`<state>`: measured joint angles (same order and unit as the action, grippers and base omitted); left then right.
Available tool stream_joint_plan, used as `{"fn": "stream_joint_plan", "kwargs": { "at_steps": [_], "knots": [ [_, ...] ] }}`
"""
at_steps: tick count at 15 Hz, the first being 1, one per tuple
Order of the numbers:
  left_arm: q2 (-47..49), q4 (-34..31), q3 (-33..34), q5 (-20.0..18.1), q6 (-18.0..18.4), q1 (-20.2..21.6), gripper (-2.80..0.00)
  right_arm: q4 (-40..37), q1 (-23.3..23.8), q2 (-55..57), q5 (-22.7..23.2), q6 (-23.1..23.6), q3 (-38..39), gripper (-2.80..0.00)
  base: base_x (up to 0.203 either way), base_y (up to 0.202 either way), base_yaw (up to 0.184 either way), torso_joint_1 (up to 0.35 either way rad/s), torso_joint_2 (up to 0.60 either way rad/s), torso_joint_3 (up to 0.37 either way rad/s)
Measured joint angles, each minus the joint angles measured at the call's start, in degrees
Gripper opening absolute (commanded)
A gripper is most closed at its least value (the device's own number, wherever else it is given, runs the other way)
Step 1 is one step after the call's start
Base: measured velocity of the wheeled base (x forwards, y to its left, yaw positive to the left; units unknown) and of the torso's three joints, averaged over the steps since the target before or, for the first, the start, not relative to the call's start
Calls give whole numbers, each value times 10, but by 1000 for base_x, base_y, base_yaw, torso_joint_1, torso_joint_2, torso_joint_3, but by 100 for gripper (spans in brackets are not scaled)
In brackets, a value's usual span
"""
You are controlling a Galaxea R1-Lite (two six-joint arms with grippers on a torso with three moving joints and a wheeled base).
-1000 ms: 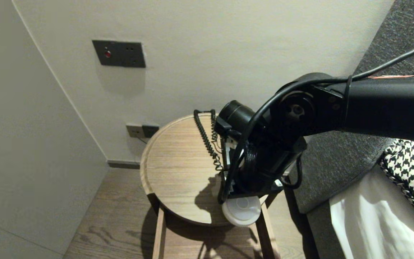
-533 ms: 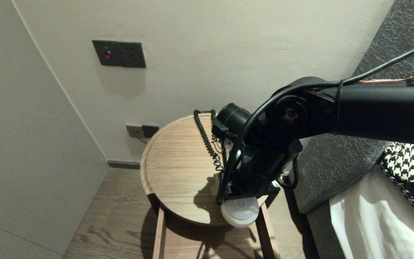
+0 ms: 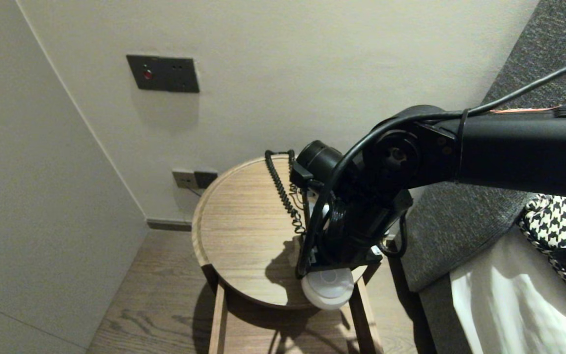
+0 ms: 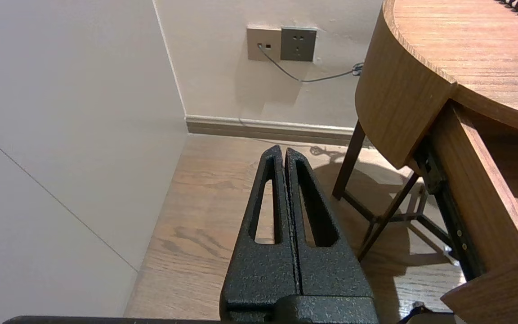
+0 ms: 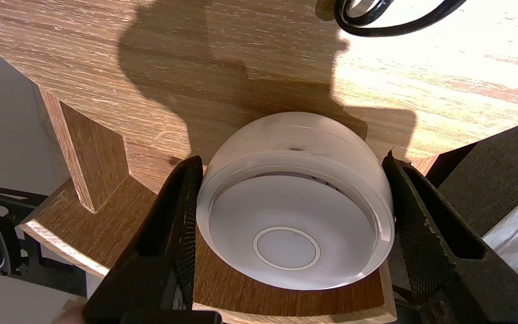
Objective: Take the remote control out of the drawer one by one and place them on the table
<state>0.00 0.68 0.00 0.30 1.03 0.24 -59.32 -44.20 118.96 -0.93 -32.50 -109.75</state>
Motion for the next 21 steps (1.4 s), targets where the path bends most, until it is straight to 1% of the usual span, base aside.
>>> {"fn": "stream_joint_plan", "kwargs": {
  "at_steps": [3,4,16,19,21],
  "knots": [
    [0,0,0,0,0,0,-280,0,-1,-1,-2,0,0,-280,0,0,0,0,0,0],
    [0,0,0,0,0,0,-280,0,-1,-2,-2,0,0,0,0,0,0,0,0,0],
    [0,0,0,0,0,0,-280,1,-1,-21,-3,-3,0,0,0,0,0,0,0,0],
    [0,0,0,0,0,0,-280,0,-2,-36,-23,-4,0,0,0,0,0,0,0,0],
    [0,0,0,0,0,0,-280,0,-4,-53,-29,-1,0,0,0,0,0,0,0,0]
  ]
}}
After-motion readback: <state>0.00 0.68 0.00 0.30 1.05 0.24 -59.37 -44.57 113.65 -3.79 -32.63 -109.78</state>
